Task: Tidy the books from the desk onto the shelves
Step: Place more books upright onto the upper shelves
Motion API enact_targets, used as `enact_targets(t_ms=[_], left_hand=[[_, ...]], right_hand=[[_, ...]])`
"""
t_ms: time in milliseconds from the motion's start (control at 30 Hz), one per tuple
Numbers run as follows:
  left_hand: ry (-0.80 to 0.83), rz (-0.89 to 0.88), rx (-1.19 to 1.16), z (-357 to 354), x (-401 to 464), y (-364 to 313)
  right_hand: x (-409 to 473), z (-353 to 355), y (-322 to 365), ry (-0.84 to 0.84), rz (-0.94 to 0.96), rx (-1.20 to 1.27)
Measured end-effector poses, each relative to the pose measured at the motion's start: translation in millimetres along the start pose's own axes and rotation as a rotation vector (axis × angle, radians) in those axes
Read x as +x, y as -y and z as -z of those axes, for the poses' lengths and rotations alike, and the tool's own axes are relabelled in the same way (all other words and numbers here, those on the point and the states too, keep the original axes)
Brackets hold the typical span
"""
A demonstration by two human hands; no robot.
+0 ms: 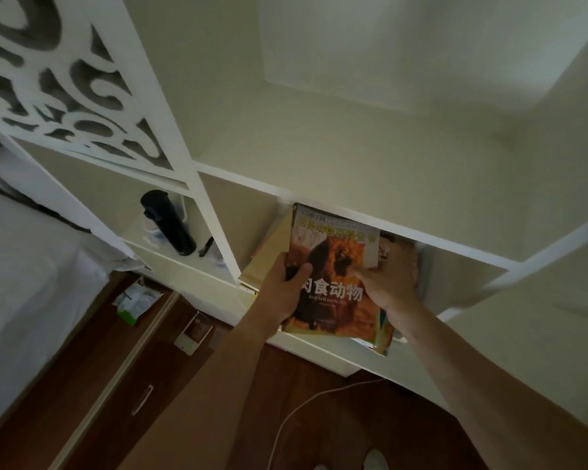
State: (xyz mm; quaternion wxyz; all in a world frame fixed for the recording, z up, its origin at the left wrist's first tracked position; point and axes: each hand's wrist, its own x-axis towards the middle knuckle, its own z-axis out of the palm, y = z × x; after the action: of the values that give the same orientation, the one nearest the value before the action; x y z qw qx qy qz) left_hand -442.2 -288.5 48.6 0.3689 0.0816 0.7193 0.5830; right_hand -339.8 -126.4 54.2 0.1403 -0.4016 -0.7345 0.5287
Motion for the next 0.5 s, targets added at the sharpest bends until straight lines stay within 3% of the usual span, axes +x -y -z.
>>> enact_targets(t_ms=[100, 233, 333, 500], left_hand=[[0.011, 0.036, -0.277, 21, -58, -8], [0.052, 0.060, -0.383, 50, -143, -17], [0.072, -0.024, -0.308, 75, -195, -34], [0.033, -0.237, -0.355, 76, -250, -105]], right_hand=[[-47, 10, 29, 0.110, -0.171, 0.202], [-129, 11, 59, 0.291, -0.381, 0.554], [-182, 18, 83, 0.289, -0.277, 0.602], [-231, 54, 153, 0.208, 0.067, 0.639]])
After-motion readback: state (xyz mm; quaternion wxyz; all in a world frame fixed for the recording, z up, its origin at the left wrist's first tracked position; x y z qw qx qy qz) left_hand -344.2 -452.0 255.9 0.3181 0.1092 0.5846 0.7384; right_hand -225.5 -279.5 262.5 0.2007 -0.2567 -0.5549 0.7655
